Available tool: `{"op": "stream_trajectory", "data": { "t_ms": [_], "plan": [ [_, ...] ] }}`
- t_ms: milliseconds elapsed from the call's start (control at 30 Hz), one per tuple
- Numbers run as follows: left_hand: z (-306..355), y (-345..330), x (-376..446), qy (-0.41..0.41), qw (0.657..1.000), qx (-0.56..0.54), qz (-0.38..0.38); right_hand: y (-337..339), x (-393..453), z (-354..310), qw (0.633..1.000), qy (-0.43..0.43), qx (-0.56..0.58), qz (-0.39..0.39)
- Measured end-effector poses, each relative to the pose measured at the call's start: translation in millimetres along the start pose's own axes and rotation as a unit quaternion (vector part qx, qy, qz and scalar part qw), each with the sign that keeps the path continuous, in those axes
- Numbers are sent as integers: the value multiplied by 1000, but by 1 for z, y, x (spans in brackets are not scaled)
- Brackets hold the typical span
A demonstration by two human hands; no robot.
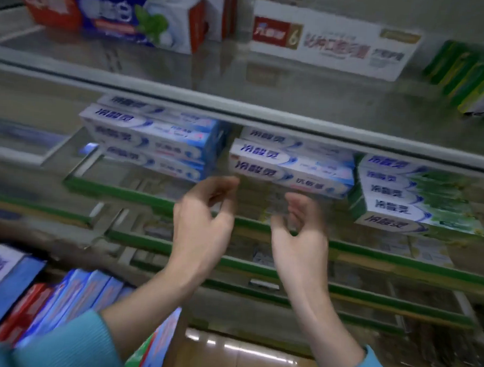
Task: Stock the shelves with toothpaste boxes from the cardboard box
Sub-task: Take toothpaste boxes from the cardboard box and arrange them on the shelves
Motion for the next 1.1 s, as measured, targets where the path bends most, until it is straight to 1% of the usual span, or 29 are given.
{"op": "stream_trajectory", "data": {
  "t_ms": [100,233,333,400,467,567,633,700,767,833,867,900,967,1033,1100],
  "plan": [
    [-26,44,-16,16,999,28,35,-40,-32,-9,996,27,-2,-84],
    [-94,122,-35,84,991,80,71,-102,-84,-13,976,39,-4,-212],
    [-148,177,-51,175,977,109,57,-149,-117,-6,953,1,-17,-302],
    [-179,211,-65,216,966,131,60,-183,-140,4,932,-39,-38,-358],
    [-205,240,-78,253,952,162,59,-213,-161,19,913,-73,-68,-395],
    [-234,268,-96,307,933,186,15,-246,-182,42,897,-114,-112,-412],
    [-245,279,-108,297,930,216,-6,-263,-193,52,891,-138,-130,-412],
    [-251,292,-117,260,926,273,13,-278,-203,58,887,-155,-141,-412],
    [-256,307,-120,245,902,355,27,-293,-212,57,881,-164,-141,-420],
    [-264,319,-117,264,870,417,-7,-308,-219,53,879,-162,-140,-426],
    [-266,323,-115,285,859,425,-28,-314,-221,51,878,-162,-139,-429],
    [-267,326,-114,305,854,420,-37,-320,-224,48,876,-164,-140,-431],
    [-266,327,-114,331,855,398,-24,-330,-227,43,872,-176,-143,-433],
    [-264,328,-116,372,858,353,27,-340,-230,41,867,-184,-151,-437],
    [-265,330,-119,448,841,291,85,-349,-233,38,858,-195,-157,-449]
  ]
}}
Point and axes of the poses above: each hand's wrist, its own x-axis towards the middle knuckle, its own y-axis out of the back of the hand, z = x × y, the point moved 2 cm from there along x, towards the middle knuckle, and after that the axes turned 13 degrees about x, right-handed, at the moved point
